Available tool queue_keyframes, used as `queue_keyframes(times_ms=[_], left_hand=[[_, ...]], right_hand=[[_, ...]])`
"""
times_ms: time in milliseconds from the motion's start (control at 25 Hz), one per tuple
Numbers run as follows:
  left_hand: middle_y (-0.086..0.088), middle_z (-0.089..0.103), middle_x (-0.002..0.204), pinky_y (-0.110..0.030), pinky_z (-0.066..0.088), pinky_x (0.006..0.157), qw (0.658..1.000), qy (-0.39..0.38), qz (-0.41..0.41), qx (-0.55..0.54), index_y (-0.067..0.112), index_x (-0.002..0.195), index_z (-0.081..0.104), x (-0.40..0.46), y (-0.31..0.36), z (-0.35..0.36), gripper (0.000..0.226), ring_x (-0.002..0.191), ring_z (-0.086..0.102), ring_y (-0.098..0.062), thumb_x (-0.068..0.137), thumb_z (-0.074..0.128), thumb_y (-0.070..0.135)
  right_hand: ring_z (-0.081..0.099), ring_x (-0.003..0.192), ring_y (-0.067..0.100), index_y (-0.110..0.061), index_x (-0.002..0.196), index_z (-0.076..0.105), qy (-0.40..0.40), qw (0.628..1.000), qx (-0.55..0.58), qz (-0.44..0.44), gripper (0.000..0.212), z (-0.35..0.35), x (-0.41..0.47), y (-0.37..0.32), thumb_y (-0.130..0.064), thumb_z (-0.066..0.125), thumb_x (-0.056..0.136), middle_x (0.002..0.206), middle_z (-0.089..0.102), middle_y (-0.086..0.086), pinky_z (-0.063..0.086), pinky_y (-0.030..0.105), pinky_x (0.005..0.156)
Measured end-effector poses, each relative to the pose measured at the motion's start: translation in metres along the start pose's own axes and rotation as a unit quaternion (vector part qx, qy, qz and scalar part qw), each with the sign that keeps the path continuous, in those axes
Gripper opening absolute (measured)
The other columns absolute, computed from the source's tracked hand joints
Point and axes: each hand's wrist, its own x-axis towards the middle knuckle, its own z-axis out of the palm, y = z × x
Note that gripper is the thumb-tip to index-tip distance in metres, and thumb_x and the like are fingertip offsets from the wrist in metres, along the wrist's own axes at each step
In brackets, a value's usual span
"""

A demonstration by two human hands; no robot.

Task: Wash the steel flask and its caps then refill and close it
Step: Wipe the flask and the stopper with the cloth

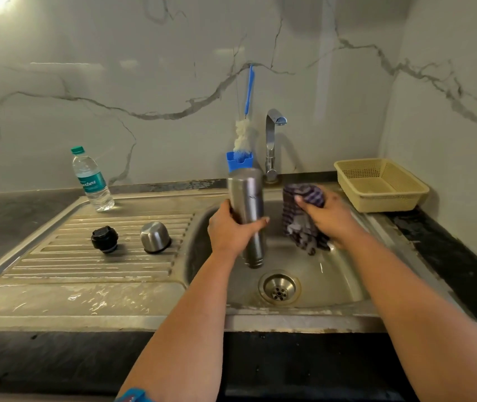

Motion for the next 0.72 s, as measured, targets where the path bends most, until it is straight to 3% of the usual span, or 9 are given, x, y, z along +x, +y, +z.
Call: queue_keyframes(times_ms=[40, 120, 240, 320, 400, 440, 520, 600, 720], left_hand=[[0.006, 0.067, 0.11, -0.03, 0.054, 0.084, 0.99, 0.006, -0.078, -0.12, 0.028, 0.11, 0.056, 0.001, 0.001, -0.003, 0.063, 0.095, 0.063, -0.011, 0.06, 0.092, 0.041], [-0.003, 0.066, 0.125, -0.035, 0.055, 0.091, 0.92, 0.014, -0.199, -0.339, 0.025, 0.12, 0.056, 0.005, 0.0, -0.009, 0.064, 0.105, 0.065, -0.017, 0.066, 0.09, 0.032], [-0.01, 0.064, 0.127, -0.047, 0.052, 0.1, 0.813, 0.023, -0.29, -0.505, 0.018, 0.135, 0.048, 0.01, -0.003, -0.017, 0.076, 0.115, 0.063, -0.027, 0.07, 0.087, 0.026], [-0.013, 0.066, 0.123, -0.049, 0.053, 0.098, 0.774, 0.029, -0.311, -0.551, 0.017, 0.135, 0.048, 0.011, -0.003, -0.015, 0.08, 0.112, 0.065, -0.03, 0.066, 0.087, 0.027], [-0.014, 0.068, 0.12, -0.046, 0.055, 0.095, 0.758, 0.025, -0.318, -0.569, 0.016, 0.134, 0.049, 0.008, 0.0, -0.011, 0.084, 0.108, 0.067, -0.029, 0.061, 0.088, 0.03], [-0.014, 0.068, 0.119, -0.045, 0.056, 0.094, 0.755, 0.024, -0.318, -0.573, 0.015, 0.134, 0.05, 0.007, 0.002, -0.009, 0.084, 0.106, 0.068, -0.028, 0.062, 0.088, 0.031], [-0.015, 0.069, 0.116, -0.044, 0.056, 0.095, 0.744, 0.028, -0.319, -0.587, 0.013, 0.133, 0.051, 0.007, 0.002, -0.009, 0.078, 0.104, 0.069, -0.029, 0.067, 0.087, 0.032], [-0.017, 0.069, 0.116, -0.044, 0.056, 0.095, 0.726, 0.031, -0.321, -0.608, 0.01, 0.132, 0.052, 0.01, 0.002, -0.013, 0.072, 0.105, 0.069, -0.03, 0.072, 0.085, 0.032], [-0.019, 0.067, 0.119, -0.045, 0.055, 0.096, 0.721, 0.022, -0.312, -0.619, 0.011, 0.13, 0.05, 0.009, 0.005, -0.014, 0.069, 0.107, 0.067, -0.032, 0.074, 0.083, 0.032]], right_hand=[[0.059, 0.099, 0.02, -0.025, 0.112, 0.055, -0.017, 0.989, 0.091, 0.111, 0.027, -0.002, 0.002, 0.007, -0.032, 0.066, 0.088, 0.115, 0.063, 0.003, 0.05, 0.037, 0.09], [0.063, 0.098, 0.027, -0.019, 0.114, 0.057, 0.018, 0.956, 0.204, 0.212, 0.03, -0.005, 0.009, 0.02, -0.034, 0.065, 0.089, 0.118, 0.065, 0.011, 0.051, 0.044, 0.084], [0.063, 0.106, 0.027, -0.014, 0.121, 0.057, 0.135, 0.912, 0.338, 0.187, 0.042, -0.008, 0.017, 0.013, -0.041, 0.062, 0.09, 0.117, 0.066, 0.008, 0.052, 0.043, 0.085], [0.064, 0.104, 0.019, -0.017, 0.123, 0.055, 0.174, 0.91, 0.356, 0.122, 0.049, 0.001, 0.009, 0.003, -0.05, 0.06, 0.087, 0.115, 0.066, 0.002, 0.053, 0.041, 0.09], [0.062, 0.104, 0.01, -0.024, 0.127, 0.049, 0.116, 0.95, 0.289, 0.03, 0.047, 0.028, -0.012, -0.004, -0.054, 0.048, 0.091, 0.118, 0.061, -0.002, 0.052, 0.032, 0.09], [0.053, 0.119, 0.011, -0.027, 0.136, 0.043, 0.053, 0.981, 0.187, -0.025, 0.053, 0.045, -0.021, -0.004, -0.058, 0.038, 0.095, 0.132, 0.052, -0.001, 0.045, 0.031, 0.1], [0.014, 0.144, 0.012, -0.03, 0.151, 0.022, -0.068, 0.99, -0.031, -0.117, 0.065, 0.066, -0.028, -0.001, -0.062, 0.019, 0.095, 0.156, 0.018, -0.009, 0.018, 0.037, 0.117], [-0.002, 0.146, 0.011, -0.037, 0.153, 0.015, -0.109, 0.975, -0.11, -0.156, 0.056, 0.057, -0.015, 0.0, -0.052, 0.028, 0.1, 0.159, 0.004, -0.017, 0.006, 0.039, 0.117], [0.013, 0.139, 0.009, -0.046, 0.149, 0.018, -0.089, 0.949, -0.199, -0.227, 0.064, 0.034, -0.008, 0.007, -0.038, 0.053, 0.096, 0.152, 0.008, -0.01, 0.016, 0.029, 0.115]])
